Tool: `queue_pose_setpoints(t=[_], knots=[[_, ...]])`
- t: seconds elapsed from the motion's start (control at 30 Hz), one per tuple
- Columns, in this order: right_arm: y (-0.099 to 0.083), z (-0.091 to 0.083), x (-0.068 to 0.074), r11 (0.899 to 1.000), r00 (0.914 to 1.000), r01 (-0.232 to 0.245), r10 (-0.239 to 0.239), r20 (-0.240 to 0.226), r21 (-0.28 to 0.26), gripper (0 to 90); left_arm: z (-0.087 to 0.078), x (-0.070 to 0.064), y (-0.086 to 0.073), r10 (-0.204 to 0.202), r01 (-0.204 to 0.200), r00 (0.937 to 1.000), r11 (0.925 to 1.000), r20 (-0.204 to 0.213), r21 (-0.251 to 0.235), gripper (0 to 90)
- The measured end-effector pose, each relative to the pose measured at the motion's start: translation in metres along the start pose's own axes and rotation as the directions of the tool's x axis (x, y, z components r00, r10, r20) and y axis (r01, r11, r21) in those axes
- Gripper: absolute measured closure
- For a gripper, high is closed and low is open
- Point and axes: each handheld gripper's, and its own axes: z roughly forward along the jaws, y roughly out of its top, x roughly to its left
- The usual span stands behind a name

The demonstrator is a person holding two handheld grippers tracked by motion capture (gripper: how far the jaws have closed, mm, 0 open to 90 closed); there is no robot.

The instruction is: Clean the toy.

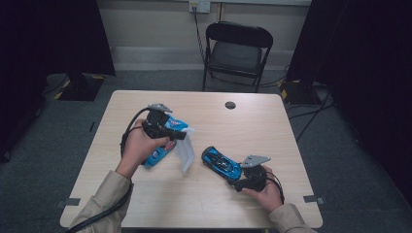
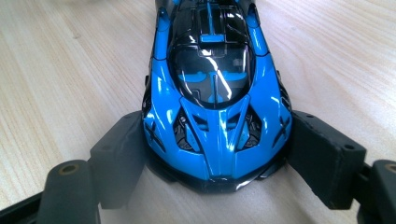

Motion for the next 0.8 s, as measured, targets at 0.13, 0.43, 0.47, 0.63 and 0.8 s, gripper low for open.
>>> queue_pose_setpoints(t=[0.13, 0.43, 0.47, 0.63, 0.8], knots=[[0.000, 0.000, 0.000, 1.000, 1.0000, 0.001, -0.001, 0.000, 0.001, 22.7, 0.015, 0.000, -0.019, -0.012, 0.012, 0.9998, 0.9994, 0.014, 0.034, 90.0], [0.000, 0.000, 0.000, 1.000, 1.0000, 0.002, -0.002, -0.001, 0.001, 22.8, 0.039, 0.003, -0.060, -0.036, 0.033, 0.9988, 0.9936, 0.034, 0.108, 90.0], [0.000, 0.000, 0.000, 1.000, 1.0000, 0.002, -0.002, -0.001, 0.001, 22.8, 0.041, 0.004, -0.064, -0.039, 0.035, 0.9986, 0.9929, 0.034, 0.114, 90.0], [0.000, 0.000, 0.000, 1.000, 1.0000, 0.002, -0.002, -0.002, 0.001, 22.8, 0.049, 0.006, -0.079, -0.038, 0.036, 0.9991, 0.9914, 0.019, 0.126, 90.0], [0.000, 0.000, 0.000, 1.000, 1.0000, 0.002, -0.002, -0.002, 0.001, 22.7, 0.060, 0.000, -0.091, -0.001, 0.000, 1.0000, 0.9891, 0.009, 0.147, 90.0]])
